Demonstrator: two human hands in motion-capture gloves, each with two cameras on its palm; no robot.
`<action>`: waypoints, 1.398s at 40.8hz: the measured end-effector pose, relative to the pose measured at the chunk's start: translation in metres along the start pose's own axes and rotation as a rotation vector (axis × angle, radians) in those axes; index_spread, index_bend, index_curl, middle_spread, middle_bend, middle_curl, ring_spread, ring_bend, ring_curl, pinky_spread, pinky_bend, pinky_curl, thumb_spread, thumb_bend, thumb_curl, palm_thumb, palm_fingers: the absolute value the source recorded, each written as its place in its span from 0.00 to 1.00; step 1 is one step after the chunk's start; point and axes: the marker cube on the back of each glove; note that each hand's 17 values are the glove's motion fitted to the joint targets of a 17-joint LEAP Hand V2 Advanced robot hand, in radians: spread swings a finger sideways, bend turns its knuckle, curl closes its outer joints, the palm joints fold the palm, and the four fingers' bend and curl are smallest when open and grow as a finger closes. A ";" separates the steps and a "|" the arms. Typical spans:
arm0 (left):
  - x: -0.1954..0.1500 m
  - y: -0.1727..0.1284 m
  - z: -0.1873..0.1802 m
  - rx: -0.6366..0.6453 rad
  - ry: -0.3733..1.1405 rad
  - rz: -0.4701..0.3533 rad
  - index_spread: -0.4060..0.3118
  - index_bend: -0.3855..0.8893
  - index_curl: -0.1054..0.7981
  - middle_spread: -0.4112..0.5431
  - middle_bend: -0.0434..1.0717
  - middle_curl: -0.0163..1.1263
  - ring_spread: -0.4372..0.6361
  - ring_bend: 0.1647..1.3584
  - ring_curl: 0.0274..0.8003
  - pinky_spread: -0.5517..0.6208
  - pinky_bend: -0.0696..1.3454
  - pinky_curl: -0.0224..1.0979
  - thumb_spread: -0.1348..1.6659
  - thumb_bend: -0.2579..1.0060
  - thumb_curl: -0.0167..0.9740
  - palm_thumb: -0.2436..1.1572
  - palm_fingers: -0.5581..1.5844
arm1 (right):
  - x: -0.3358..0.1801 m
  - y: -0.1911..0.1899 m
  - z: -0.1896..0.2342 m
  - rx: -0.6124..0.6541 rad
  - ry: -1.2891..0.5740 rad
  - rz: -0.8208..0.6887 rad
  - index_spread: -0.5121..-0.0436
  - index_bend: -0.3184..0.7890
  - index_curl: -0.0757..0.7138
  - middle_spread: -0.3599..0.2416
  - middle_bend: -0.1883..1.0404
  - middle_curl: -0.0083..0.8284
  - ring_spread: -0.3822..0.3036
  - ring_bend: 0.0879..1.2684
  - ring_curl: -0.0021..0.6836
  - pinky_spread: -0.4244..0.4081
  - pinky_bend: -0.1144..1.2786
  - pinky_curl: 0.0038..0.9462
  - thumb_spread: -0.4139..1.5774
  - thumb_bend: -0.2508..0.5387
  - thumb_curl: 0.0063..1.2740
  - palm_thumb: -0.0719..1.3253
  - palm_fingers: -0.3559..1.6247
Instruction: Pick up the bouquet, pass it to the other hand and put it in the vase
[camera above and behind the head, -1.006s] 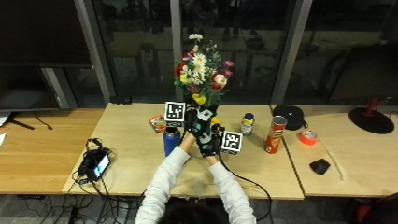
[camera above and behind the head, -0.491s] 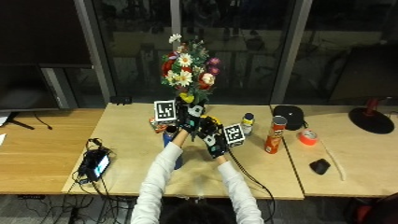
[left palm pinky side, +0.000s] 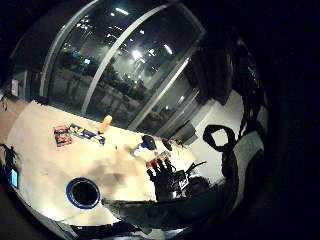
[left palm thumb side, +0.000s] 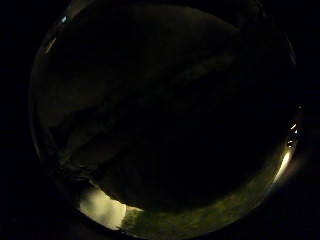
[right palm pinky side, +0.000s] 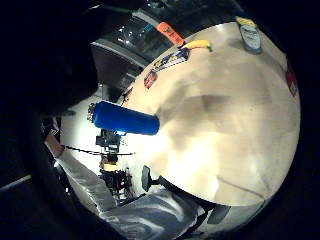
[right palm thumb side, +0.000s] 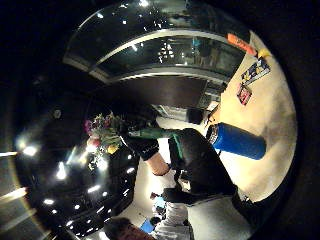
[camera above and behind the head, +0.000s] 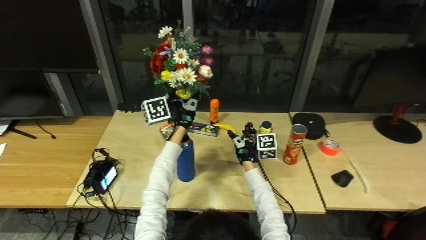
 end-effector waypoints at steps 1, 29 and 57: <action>-0.002 -0.001 -0.001 0.003 0.000 0.001 0.11 0.57 0.73 0.07 0.66 0.50 0.05 0.48 0.58 0.13 0.48 0.45 0.26 0.18 0.74 0.81 0.90 | 0.002 -0.001 -0.001 0.002 0.001 0.012 0.40 0.36 0.40 0.60 0.35 0.45 0.59 0.39 0.48 0.76 0.62 0.42 0.73 0.28 0.34 0.46 0.19; -0.200 0.131 -0.048 -0.593 -0.214 -0.318 0.55 0.30 0.59 0.40 0.51 0.53 0.40 0.46 0.67 0.49 0.43 0.49 0.46 0.11 0.60 0.45 0.18 | 0.040 0.001 -0.030 0.028 0.094 0.028 0.32 0.39 0.28 0.72 0.29 0.39 0.79 0.30 0.41 0.86 0.55 0.36 0.74 0.29 0.28 0.36 0.14; -0.234 0.190 -0.068 -0.599 -0.226 -0.296 0.80 0.36 0.32 0.84 0.25 0.32 0.82 0.38 0.37 0.86 0.33 0.31 0.57 0.18 0.43 0.53 0.22 | 0.138 0.045 -0.024 -0.004 0.350 0.134 0.36 0.43 0.35 0.71 0.31 0.37 0.78 0.29 0.40 0.85 0.49 0.34 0.76 0.30 0.29 0.43 0.19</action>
